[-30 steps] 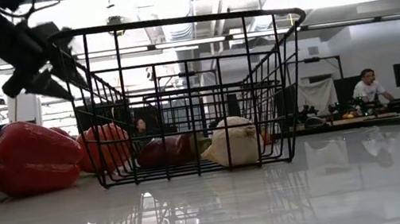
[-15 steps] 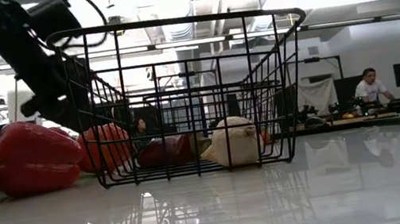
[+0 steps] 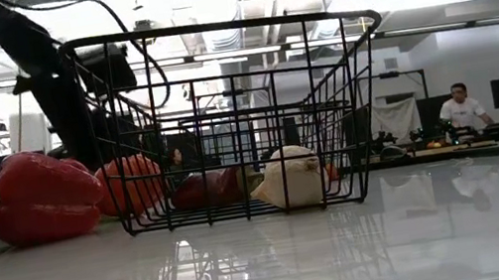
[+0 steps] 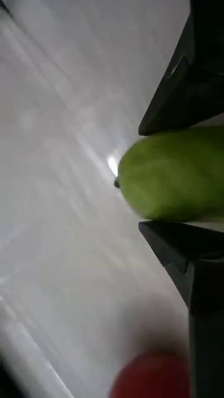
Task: Sort produce into baskets
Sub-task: Put the cucumber into the bottom wire basket
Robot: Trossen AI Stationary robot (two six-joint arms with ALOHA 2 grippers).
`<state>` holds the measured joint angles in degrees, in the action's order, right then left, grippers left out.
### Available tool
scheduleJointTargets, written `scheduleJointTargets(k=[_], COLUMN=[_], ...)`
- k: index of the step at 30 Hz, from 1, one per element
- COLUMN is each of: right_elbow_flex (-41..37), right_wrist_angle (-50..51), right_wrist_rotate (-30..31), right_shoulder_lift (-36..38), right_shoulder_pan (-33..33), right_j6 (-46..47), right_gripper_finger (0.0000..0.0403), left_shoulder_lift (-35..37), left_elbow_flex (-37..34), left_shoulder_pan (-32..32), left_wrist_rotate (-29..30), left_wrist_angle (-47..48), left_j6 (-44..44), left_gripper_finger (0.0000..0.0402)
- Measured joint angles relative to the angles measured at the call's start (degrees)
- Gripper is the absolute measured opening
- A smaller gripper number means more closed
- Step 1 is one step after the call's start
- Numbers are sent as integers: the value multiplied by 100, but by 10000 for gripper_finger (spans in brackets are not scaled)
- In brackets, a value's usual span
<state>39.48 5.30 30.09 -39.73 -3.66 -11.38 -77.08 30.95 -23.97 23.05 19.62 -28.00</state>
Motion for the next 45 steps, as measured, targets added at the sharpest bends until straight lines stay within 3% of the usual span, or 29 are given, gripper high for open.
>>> scheduleJointTargets(k=[8,16,24,31,42,45], right_elbow_flex=[0,0,0,0,2,4], right_wrist_angle=[53,89,110,110,170,231], right_wrist_rotate=[0,0,0,0,-2,-2], right_shoulder_lift=[8,7,7,7,8,7], right_shoulder_pan=[-9,-9,-7,-7,-7,-7], right_j6=[86,149,146,147,144,142], right_gripper_finger=[265,265,265,265,265,265], left_shoulder_lift=[-408,-130,66,102,1144,1547], left_elbow_flex=[10,-13,-13,99,1122,1327], left_shoulder_pan=[16,64,63,63,159,347], left_wrist_rotate=[31,-60,-50,5,235,-114], left_wrist_angle=[-24,130,415,644,1348,1175], left_j6=[44,190,231,356,569,654], left_gripper_finger=[222,221,160,158,171,172])
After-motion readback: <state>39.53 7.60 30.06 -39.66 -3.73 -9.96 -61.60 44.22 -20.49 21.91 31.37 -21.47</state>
